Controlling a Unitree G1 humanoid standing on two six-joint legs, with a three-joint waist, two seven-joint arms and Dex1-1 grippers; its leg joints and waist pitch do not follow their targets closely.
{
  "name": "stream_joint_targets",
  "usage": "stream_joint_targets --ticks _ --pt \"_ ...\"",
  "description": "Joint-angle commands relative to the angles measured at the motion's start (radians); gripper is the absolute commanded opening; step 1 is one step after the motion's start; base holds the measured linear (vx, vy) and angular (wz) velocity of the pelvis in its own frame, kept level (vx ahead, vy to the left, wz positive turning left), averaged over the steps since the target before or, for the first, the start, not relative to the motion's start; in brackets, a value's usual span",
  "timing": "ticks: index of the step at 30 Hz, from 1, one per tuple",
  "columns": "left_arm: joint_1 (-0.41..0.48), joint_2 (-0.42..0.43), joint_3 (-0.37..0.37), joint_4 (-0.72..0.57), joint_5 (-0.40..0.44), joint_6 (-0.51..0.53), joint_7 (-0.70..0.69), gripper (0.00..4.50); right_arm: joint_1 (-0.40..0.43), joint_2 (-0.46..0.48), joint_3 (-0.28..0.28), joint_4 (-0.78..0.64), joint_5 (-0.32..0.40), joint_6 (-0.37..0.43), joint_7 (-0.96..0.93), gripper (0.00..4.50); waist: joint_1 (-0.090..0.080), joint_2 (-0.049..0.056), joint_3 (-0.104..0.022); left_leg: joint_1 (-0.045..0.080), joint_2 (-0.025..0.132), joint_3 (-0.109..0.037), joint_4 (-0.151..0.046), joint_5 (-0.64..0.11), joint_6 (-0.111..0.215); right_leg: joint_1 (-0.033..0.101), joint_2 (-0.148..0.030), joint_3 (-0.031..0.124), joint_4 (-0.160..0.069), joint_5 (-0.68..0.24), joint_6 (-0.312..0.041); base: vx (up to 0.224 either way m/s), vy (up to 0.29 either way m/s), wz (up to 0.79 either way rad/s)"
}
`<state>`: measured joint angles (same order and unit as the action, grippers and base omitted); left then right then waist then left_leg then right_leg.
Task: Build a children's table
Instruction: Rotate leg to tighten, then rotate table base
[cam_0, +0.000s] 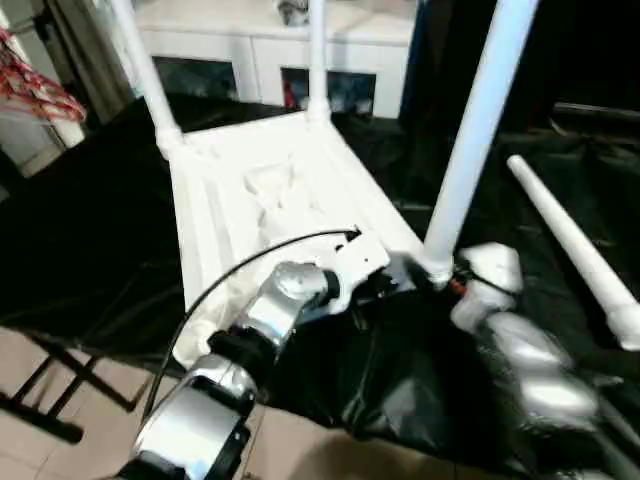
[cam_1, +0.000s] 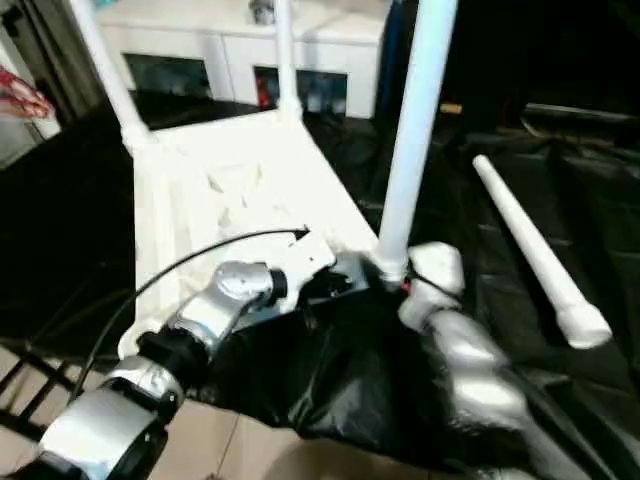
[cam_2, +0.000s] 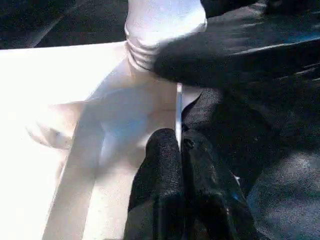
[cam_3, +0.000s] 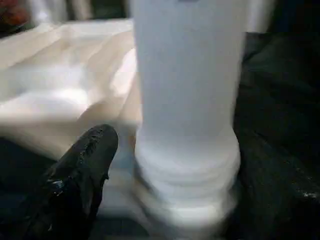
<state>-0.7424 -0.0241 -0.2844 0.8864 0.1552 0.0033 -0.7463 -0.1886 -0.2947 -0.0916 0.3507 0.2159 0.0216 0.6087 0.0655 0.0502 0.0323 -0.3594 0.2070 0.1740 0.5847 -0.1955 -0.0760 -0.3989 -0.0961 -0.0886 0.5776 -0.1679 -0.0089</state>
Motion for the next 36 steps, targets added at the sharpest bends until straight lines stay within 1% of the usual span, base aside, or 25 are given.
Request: stream_joint_targets --ticks 1,2,3,4,5,6,7,8,9,10,11,13,15,16,19,21,23,24,25,26,27,30,32,35,36 --pt "-0.021 -0.001 0.026 -0.011 -0.019 -0.034 0.027 0.44 0.026 -0.028 -0.014 -0.063 0.06 0.049 0.096 4.01 0.004 -0.036 -0.051 -0.01 0.015 0.001 -0.066 -0.173 0.14 0.063 -0.048 0.038 -0.07 -0.235 -0.177 0.0 0.0 0.0" --pt "-0.02 0.0 0.029 -0.014 -0.024 -0.033 0.022 0.55 0.032 -0.039 -0.023 -0.07 0.069 0.053 0.107 4.01 0.005 -0.034 -0.05 -0.012 0.016 0.0 -0.067 -0.176 0.142 0.062 -0.049 0.037 -0.072 -0.256 -0.17 0.0 0.0 0.0" --pt "-0.018 0.002 0.034 -0.022 -0.034 -0.032 0.01 0.55 0.044 -0.064 -0.043 -0.087 0.09 0.063 0.129 4.01 0.005 -0.039 -0.052 -0.015 0.012 0.0 -0.064 -0.164 0.142 0.062 -0.052 0.035 -0.076 -0.298 -0.157 0.0 0.0 0.0" --pt "-0.015 0.004 0.037 -0.029 -0.04 -0.031 0.003 0.55 0.05 -0.082 -0.058 -0.097 0.107 0.073 0.144 4.01 0.007 -0.037 -0.054 -0.015 0.014 -0.001 -0.063 -0.152 0.142 0.061 -0.052 0.035 -0.075 -0.295 -0.156 0.0 0.0 0.0" --pt "-0.011 0.009 0.04 -0.038 -0.046 -0.027 -0.005 0.65 0.058 -0.107 -0.08 -0.109 0.133 0.09 0.163 4.01 0.008 -0.038 -0.054 -0.012 0.016 0.0 -0.062 -0.143 0.145 0.055 -0.051 0.035 -0.075 -0.28 -0.167 0.0 0.0 0.0" --pt "-0.007 0.019 0.038 -0.05 -0.045 -0.036 -0.012 0.9 0.064 -0.127 -0.09 -0.113 0.146 0.102 0.185 4.01 0.007 -0.039 -0.054 -0.013 0.017 0.0 -0.062 -0.14 0.148 0.056 -0.051 0.035 -0.074 -0.27 -0.172 0.0 0.0 0.0" --pt "-0.004 0.025 0.036 -0.059 -0.044 -0.042 -0.017 0.9 0.068 -0.14 -0.095 -0.116 0.153 0.11 0.199 4.01 0.008 -0.04 -0.054 -0.013 0.018 0.0 -0.061 -0.133 0.152 0.055 -0.05 0.034 -0.071 -0.253 -0.18 0.0 0.0 0.0" --pt "-0.003 0.027 0.038 -0.061 -0.045 -0.042 -0.017 0.99 0.07 -0.143 -0.094 -0.117 0.153 0.113 0.202 4.01 0.008 -0.04 -0.054 -0.015 0.019 -0.001 -0.059 -0.123 0.157 0.056 -0.049 0.035 -0.068 -0.231 -0.185 0.0 0.0 0.0" --pt "-0.001 0.043 0.053 -0.089 -0.055 -0.04 -0.012 0.99 0.092 -0.17 -0.08 -0.141 0.157 0.14 0.232 4.01 0.008 -0.046 -0.055 -0.015 0.019 -0.001 -0.058 -0.112 0.163 0.057 -0.049 0.034 -0.064 -0.212 -0.19 0.0 0.0 0.0" --pt "-0.006 0.055 0.07 -0.109 -0.061 -0.035 0.003 0.99 0.108 -0.181 -0.06 -0.161 0.156 0.156 0.249 4.01 0.009 -0.043 -0.055 -0.015 0.019 -0.001 -0.057 -0.106 0.165 0.057 -0.049 0.034 -0.063 -0.201 -0.193 0.0 0.0 0.0" --pt "-0.011 0.068 0.085 -0.128 -0.066 -0.028 0.017 0.99 0.118 -0.184 -0.042 -0.175 0.151 0.167 0.257 4.01 0.008 -0.053 -0.056 -0.016 0.019 0.0 -0.056 -0.094 0.172 0.059 -0.049 0.034 -0.06 -0.182 -0.197 0.0 0.0 0.0" --pt "-0.026 0.108 0.111 -0.173 -0.062 0.001 0.047 0.99 0.122 -0.176 -0.007 -0.188 0.13 0.178 0.261 4.01 0.007 -0.048 -0.055 -0.017 0.021 -0.002 -0.056 -0.085 0.172 0.058 -0.051 0.032 -0.056 -0.171 -0.206 0.0 0.0 0.0" --pt "-0.032 0.157 0.127 -0.225 -0.047 0.036 0.068 0.99 0.119 -0.168 0.022 -0.202 0.122 0.199 0.258 4.01 0.002 -0.056 -0.054 -0.014 0.022 -0.001 -0.056 -0.086 0.161 0.054 -0.048 0.032 -0.054 -0.174 -0.211 0.0 0.0 0.0" --pt "-0.029 0.211 0.145 -0.292 -0.032 0.086 0.075 0.99 0.116 -0.161 0.051 -0.22 0.117 0.217 0.259 4.01 0.003 -0.055 -0.052 -0.012 0.024 -0.002 -0.058 -0.089 0.154 0.054 -0.049 0.033 -0.052 -0.188 -0.211 0.0 0.0 0.0" --pt "-0.018 0.258 0.166 -0.358 -0.02 0.147 0.073 0.99 0.112 -0.154 0.072 -0.227 0.11 0.224 0.259 4.01 0.002 -0.05 -0.049 -0.008 0.026 -0.001 -0.06 -0.092 0.137 0.05 -0.049 0.035 -0.053 -0.2 -0.21 0.0 0.0 0.0" --pt "0.011 0.334 0.199 -0.46 0.008 0.254 0.075 0.99 0.097 -0.138 0.097 -0.221 0.095 0.237 0.25 4.01 0.004 -0.044 -0.05 -0.004 0.027 -0.001 -0.058 -0.069 0.125 0.047 -0.046 0.038 -0.043 -0.149 -0.225 0.0 0.0 0.0" --pt "0.042 0.406 0.212 -0.525 0.056 0.329 0.066 0.99 0.071 -0.12 0.114 -0.191 0.069 0.255 0.218 4.01 0.002 -0.042 -0.05 -0.003 0.028 -0.003 -0.06 -0.056 0.116 0.048 -0.045 0.038 -0.035 -0.117 -0.237 0.0 0.0 0.0" --pt "0.063 0.446 0.212 -0.559 0.082 0.377 0.06 0.81 0.06 -0.11 0.127 -0.177 0.057 0.25 0.209 4.01 -0.001 -0.041 -0.049 -0.006 0.024 -0.001 -0.06 -0.058 0.117 0.049 -0.044 0.038 -0.037 -0.118 -0.236 0.0 0.0 0.0" --pt "0.082 0.481 0.208 -0.586 0.109 0.414 0.052 0.62 0.05 -0.102 0.136 -0.166 0.048 0.247 0.202 3.72 -0.002 -0.038 -0.048 -0.004 0.023 -0.001 -0.061 -0.067 0.107 0.048 -0.045 0.038 -0.039 -0.132 -0.235 0.0 0.0 0.0" --pt "0.107 0.526 0.194 -0.608 0.149 0.441 0.035 0.62 0.036 -0.091 0.145 -0.152 0.039 0.243 0.193 3.72 -0.001 -0.036 -0.051 0.0 0.025 -0.002 -0.06 -0.066 0.098 0.047 -0.045 0.038 -0.036 -0.127 -0.236 0.0 0.0 0.0" --pt "0.152 0.588 0.176 -0.636 0.19 0.479 0.013 0.59 0.01 -0.071 0.155 -0.123 0.018 0.235 0.161 3.65 -0.007 -0.034 -0.047 -0.003 0.023 -0.002 -0.063 -0.077 0.088 0.047 -0.043 0.039 -0.037 -0.138 -0.232 0.0 0.0 0.0" --pt "0.187 0.612 0.175 -0.639 0.173 0.525 0.016 0.2 -0.022 -0.044 0.159 -0.1 0.01 0.243 0.116 3.33 -0.003 -0.029 -0.049 0.006 0.023 0.0 -0.064 -0.097 0.064 0.043 -0.043 0.042 -0.037 -0.137 -0.239 0.0 0.0 0.0" --pt "0.208 0.619 0.147 -0.611 0.179 0.521 0.014 0.19 -0.039 -0.031 0.17 -0.087 -0.003 0.235 0.096 3.22 0.004 -0.028 -0.047 0.01 0.023 0.001 -0.065 -0.116 0.052 0.037 -0.04 0.044 -0.037 -0.129 -0.245 0.0 0.0 0.0" --pt "0.229 0.614 0.123 -0.588 0.173 0.52 0.011 0.06 -0.051 -0.019 0.173 -0.078 -0.013 0.234 0.08 3.02 0.01 -0.03 -0.047 0.006 0.021 0.0 -0.067 -0.143 0.035 0.041 -0.042 0.046 -0.038 -0.146 -0.231 0.0 0.0 0.0" --pt "0.243 0.603 0.12 -0.593 0.162 0.54 0.01 0.0 -0.057 -0.012 0.17 -0.073 -0.016 0.234 0.072 2.82 0.009 -0.032 -0.047 0.003 0.02 0.0 -0.068 -0.149 0.03 0.043 -0.044 0.048 -0.037 -0.148 -0.23 0.0 0.0 0.0"
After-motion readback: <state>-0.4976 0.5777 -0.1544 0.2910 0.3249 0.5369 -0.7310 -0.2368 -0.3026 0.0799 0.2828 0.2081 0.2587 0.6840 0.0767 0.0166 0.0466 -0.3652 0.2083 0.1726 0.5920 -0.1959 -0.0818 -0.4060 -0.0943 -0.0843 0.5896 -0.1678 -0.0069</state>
